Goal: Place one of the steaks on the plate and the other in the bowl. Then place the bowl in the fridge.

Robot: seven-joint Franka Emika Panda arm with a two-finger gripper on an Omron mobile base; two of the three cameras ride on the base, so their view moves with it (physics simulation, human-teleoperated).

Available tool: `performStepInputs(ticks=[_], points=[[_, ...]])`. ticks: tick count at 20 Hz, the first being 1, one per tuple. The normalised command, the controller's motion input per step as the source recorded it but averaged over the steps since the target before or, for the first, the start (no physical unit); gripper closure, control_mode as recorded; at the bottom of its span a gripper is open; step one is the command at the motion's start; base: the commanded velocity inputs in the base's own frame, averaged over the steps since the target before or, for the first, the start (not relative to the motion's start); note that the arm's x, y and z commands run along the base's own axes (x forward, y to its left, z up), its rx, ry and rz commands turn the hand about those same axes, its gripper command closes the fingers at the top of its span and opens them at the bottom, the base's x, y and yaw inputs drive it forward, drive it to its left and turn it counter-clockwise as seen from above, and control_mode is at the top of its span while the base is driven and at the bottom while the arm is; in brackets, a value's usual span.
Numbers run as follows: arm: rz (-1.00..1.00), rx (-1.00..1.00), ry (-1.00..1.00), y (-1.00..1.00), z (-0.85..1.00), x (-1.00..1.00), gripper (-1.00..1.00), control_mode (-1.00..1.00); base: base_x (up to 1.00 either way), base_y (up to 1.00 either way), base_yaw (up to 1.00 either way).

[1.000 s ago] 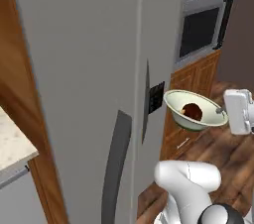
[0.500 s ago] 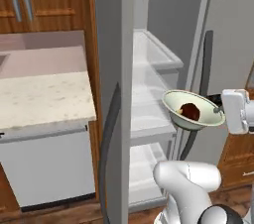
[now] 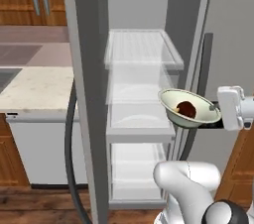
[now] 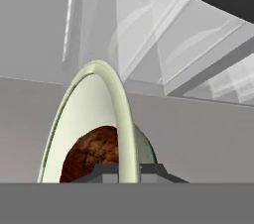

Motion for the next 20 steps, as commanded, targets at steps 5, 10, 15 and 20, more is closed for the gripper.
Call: performStepInputs(ticks=[5,10,15,20], points=[[0.0,0.0,0.0,0.0,0.0,0.0,1.0,1.0,0.26,0.02,0.19],[0.0,0.0,0.0,0.0,0.0,0.0,1.0,1.0,0.37,0.39,0.13],[0.0,0.0,0.0,0.0,0.0,0.0,1.0,1.0,0.3,0.45,0.05],[0.0,0.0,0.0,0.0,0.0,0.0,1.0,1.0,0.29,0.33,0.0]])
